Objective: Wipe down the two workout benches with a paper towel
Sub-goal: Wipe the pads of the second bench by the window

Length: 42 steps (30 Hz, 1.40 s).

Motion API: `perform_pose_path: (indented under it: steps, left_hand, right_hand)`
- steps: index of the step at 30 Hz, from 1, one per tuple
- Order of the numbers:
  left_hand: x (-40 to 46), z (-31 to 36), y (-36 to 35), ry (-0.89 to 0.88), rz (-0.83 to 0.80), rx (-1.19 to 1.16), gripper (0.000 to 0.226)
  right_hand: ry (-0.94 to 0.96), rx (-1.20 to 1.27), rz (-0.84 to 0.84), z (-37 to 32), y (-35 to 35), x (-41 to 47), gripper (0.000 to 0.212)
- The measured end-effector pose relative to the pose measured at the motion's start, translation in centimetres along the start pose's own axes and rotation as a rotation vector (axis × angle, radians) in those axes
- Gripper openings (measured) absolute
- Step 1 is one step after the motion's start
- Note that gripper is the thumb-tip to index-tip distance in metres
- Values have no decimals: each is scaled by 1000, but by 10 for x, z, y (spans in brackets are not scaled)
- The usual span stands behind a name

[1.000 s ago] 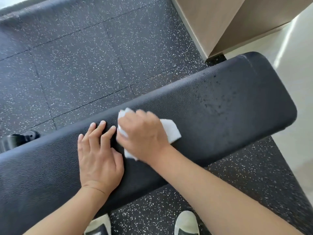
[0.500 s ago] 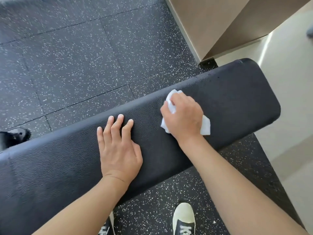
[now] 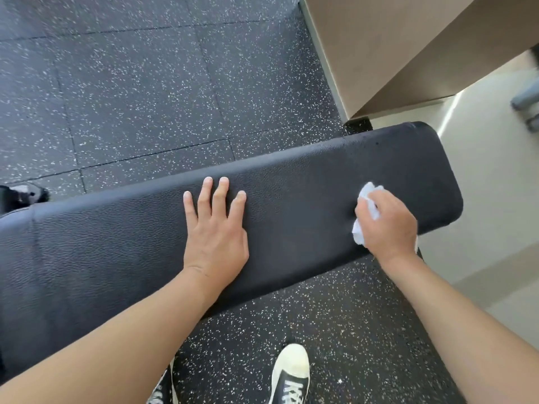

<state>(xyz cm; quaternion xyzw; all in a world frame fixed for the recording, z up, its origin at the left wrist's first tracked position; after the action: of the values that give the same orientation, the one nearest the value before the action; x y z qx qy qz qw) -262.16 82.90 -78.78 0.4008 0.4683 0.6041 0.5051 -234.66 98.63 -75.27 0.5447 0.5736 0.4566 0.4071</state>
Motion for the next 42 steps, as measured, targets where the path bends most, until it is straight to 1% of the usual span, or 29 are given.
perform_pose_path:
  steps: [2, 4, 6, 8, 10, 11, 14, 15, 16, 17, 19, 21, 22, 24, 25, 26, 28, 31, 33, 35, 37, 39, 40, 42]
  left_hand:
    - [0, 1, -2, -14, -13, 12, 63]
    - [0, 1, 1, -10, -17, 10, 63]
    - [0, 1, 5, 6, -20, -24, 61]
    - [-1, -3, 11, 42, -4, -101, 56]
    - [-2, -10, 19, 74, 33, -230, 53]
    - [-3, -13, 22, 74, 36, -282, 52]
    - [-4, -15, 30, 12, -19, -305, 50]
    - [-5, -13, 31, -15, -42, -282, 50]
    - [-4, -11, 33, -32, -60, -254, 50]
    - [-3, -8, 34, -41, -70, -230, 50]
    - [0, -2, 37, -60, -75, -234, 47]
    - [7, 10, 37, -126, -91, -307, 49]
    - [10, 19, 35, -170, -108, -325, 50]
    - [18, 36, 32, -212, -119, -333, 51]
    - [23, 42, 31, -205, -111, -337, 50]
    - [30, 48, 30, -190, -100, -339, 50]
    - [45, 58, 27, -176, -99, -335, 50]
    - [71, 66, 21, -178, -98, -326, 50]
    - [89, 70, 18, -142, -85, -339, 50]
    - [106, 80, 15, -117, -68, -356, 50]
    - [118, 98, 5, -130, -74, -334, 51]
    - [121, 111, -4, -120, -57, -254, 53]
    - [120, 116, -9, -105, -36, -210, 52]
    - [116, 120, -16, -81, 13, -151, 51]
  right_hand:
    - [-69, 18, 35, -5, -1, -3, 32]
    - [-36, 73, 64, -43, -7, -19, 30]
    - [85, 99, 54, -95, -17, -44, 30]
    - [258, 106, 39, -149, -30, -75, 26]
    - [389, 136, 8, -181, -41, -99, 22]
    - [433, 168, 1, -185, -41, -103, 22]
    - [600, 182, 31, -158, -34, -100, 27]
    - [631, 157, 41, -141, -28, -96, 27]
    - [624, 134, 61, -117, -22, -86, 27]
    - [572, 108, 74, -88, -18, -71, 26]
    - [368, 45, 85, -22, -7, -35, 24]
    - [149, 16, 35, 40, -1, -10, 33]
    - [55, 53, 30, 59, 2, -7, 33]
    - [-74, 109, 61, 64, 6, -14, 30]
    - [-88, 121, 66, 52, 6, -24, 29]
    - [-47, 141, 79, 31, 6, -37, 28]
    - [126, 201, 100, -24, 3, -74, 24]
    - [416, 268, 38, -100, -15, -141, 14]
    - [569, 272, -24, -128, -28, -174, 11]
    - [645, 258, -39, -126, -32, -179, 10]
    - [643, 245, 13, -98, -26, -160, 13]
    - [563, 209, 118, -50, -12, -125, 19]
    - [479, 189, 173, -16, -4, -103, 22]
    - [245, 168, 245, 59, 11, -59, 23]
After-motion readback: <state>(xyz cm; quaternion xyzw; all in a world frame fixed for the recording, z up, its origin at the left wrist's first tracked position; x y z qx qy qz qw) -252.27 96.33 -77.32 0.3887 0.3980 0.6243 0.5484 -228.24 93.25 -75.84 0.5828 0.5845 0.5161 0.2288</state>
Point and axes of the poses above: each hand's wrist, its own x-axis towards the middle knuckle, its own y-axis out of the back of the hand, z = x × y, the point moved 8 cm from there along x, towards the middle knuckle, and after that the axes turned 8 degrees about -y, right-handed, at the moved point
